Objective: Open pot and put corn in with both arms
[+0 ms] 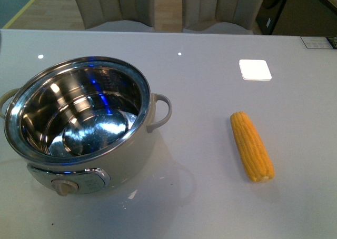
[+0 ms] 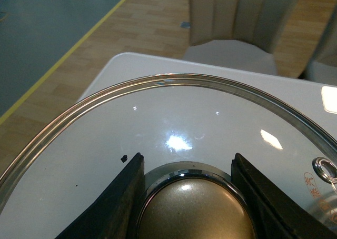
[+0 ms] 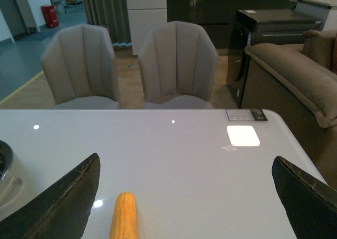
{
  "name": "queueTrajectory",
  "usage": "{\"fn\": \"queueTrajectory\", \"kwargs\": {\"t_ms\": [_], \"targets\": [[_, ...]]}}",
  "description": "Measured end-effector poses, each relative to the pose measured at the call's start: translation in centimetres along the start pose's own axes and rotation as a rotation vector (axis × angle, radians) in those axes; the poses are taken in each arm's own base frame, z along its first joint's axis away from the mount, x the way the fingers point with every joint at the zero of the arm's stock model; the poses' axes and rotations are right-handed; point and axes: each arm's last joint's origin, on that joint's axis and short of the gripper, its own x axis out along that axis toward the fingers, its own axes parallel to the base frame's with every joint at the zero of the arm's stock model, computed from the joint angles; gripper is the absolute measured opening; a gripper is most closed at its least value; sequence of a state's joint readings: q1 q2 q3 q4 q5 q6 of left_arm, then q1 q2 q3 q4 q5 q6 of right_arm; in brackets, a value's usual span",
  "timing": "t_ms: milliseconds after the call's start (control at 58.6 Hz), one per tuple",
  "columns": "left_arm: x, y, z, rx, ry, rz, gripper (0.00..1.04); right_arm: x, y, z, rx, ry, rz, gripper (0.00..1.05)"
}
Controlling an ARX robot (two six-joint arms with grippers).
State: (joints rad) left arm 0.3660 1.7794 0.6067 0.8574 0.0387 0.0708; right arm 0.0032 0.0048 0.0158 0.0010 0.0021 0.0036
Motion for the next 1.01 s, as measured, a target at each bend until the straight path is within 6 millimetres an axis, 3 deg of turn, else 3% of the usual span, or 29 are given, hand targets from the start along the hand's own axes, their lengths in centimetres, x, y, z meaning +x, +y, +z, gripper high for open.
{"fn": "queueTrajectory", "kwargs": {"t_ms": [188, 563, 1007], "targets": [[1.0, 2.0, -2.8, -0.001, 0.044, 0.057, 0.43, 0.0, 0.0, 0.0, 0.0, 0.0, 0.0, 0.96], [3.0, 1.0, -8.3, 0.023, 0.117, 0.048, 0.43, 0.0, 0.0, 0.0, 0.0, 0.0, 0.0, 0.96], [6.6, 0.6, -11.3, 0.026, 0.105, 0.011, 0.43, 0.0, 0.0, 0.0, 0.0, 0.0, 0.0, 0.96]]}}
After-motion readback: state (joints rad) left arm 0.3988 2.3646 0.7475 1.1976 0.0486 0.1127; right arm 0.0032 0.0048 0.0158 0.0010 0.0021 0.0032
